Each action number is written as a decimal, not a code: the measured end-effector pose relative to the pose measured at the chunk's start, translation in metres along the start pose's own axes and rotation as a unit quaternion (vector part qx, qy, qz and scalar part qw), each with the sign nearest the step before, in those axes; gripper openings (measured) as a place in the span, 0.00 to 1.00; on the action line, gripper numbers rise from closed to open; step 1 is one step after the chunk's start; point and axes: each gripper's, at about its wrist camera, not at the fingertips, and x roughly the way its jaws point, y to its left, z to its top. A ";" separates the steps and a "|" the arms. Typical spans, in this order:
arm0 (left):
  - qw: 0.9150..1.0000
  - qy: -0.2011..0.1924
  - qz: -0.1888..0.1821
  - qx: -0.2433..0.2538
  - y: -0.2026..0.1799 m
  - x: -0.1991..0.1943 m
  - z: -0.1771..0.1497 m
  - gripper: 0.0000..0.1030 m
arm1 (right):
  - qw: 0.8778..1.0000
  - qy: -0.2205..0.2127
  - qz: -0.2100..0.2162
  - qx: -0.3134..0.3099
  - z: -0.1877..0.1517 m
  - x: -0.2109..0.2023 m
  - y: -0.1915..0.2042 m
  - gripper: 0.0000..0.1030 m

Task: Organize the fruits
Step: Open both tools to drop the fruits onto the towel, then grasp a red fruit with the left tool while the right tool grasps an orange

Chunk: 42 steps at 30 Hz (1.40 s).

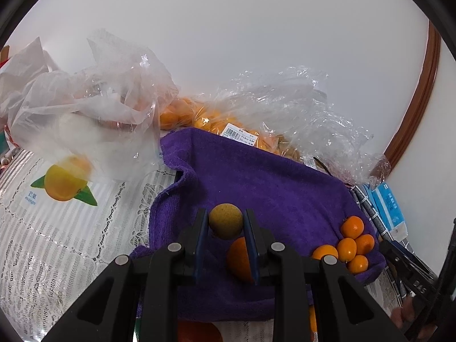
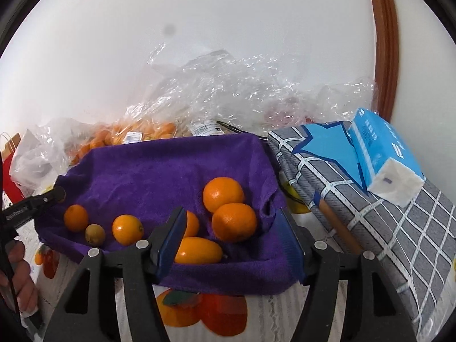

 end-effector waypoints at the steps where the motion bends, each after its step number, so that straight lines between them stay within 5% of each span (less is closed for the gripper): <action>1: 1.000 0.000 0.001 0.002 -0.001 0.000 0.000 0.23 | 1.000 0.003 0.005 0.004 -0.001 -0.003 0.001 0.62; 5: 1.000 -0.007 0.003 0.009 -0.004 -0.003 0.000 0.35 | 1.000 0.014 0.009 0.007 -0.008 -0.018 0.012 0.62; 23: 0.998 -0.049 0.036 0.029 -0.007 -0.034 -0.001 0.35 | 0.998 0.063 0.018 0.007 -0.049 -0.055 0.038 0.61; 30: 0.994 -0.018 0.062 0.085 0.002 -0.063 -0.021 0.35 | 0.998 0.065 0.020 -0.006 -0.047 -0.054 0.050 0.57; 36: 0.999 -0.006 0.028 0.022 0.038 -0.087 -0.032 0.35 | 0.997 0.071 0.041 -0.010 -0.049 -0.037 0.069 0.53; 42: 0.998 0.005 0.029 0.057 0.024 -0.082 -0.036 0.35 | 0.994 0.073 0.068 -0.036 -0.043 -0.022 0.095 0.49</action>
